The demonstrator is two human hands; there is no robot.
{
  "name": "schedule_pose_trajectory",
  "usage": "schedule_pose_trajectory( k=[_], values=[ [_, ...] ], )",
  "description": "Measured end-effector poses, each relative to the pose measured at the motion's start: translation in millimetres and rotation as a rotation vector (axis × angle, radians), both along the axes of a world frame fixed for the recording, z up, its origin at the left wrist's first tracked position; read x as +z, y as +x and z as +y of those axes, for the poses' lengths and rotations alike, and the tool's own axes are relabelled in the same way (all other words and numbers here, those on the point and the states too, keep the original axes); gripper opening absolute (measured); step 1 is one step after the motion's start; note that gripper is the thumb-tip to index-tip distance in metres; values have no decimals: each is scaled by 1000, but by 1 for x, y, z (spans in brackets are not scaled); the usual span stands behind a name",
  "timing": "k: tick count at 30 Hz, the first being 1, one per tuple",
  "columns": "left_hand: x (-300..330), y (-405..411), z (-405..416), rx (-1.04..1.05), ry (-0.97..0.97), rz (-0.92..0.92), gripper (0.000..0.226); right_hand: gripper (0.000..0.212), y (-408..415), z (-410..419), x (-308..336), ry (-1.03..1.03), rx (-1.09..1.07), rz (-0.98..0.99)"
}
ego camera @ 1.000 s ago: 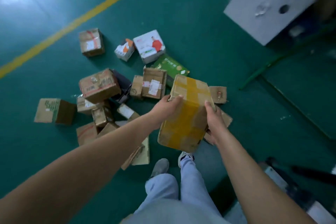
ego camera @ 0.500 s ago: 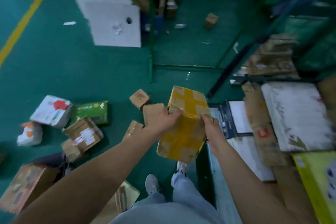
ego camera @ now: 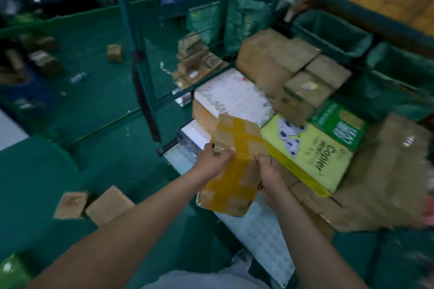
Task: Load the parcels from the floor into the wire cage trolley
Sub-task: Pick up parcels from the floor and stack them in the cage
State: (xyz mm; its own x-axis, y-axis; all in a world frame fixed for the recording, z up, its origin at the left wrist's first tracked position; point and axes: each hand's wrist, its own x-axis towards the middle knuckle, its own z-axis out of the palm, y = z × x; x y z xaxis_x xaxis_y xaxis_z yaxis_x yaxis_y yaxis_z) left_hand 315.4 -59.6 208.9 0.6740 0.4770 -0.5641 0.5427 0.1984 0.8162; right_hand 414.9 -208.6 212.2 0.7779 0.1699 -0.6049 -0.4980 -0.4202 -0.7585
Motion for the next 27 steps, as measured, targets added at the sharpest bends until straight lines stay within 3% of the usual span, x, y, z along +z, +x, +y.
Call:
schedule_pose_trajectory(
  k=[8,12,15,20,27],
  values=[
    [44,173,-124,-388,297,-64,119,45,118,-145,23,157,-354,-81],
    [41,238,-169,-561,367,-93,115,60,157,-200,23,208,-433,-2],
    [53,279,-205,-692,446,-132,112,46,187,-236,17,337,-558,105],
    [57,333,-244,-907,735,-175,91,45,224,-262,-12,540,-863,189],
    [49,416,-256,-1114,841,-242,93,50,297,-261,-39,661,-1096,149]
  ],
)
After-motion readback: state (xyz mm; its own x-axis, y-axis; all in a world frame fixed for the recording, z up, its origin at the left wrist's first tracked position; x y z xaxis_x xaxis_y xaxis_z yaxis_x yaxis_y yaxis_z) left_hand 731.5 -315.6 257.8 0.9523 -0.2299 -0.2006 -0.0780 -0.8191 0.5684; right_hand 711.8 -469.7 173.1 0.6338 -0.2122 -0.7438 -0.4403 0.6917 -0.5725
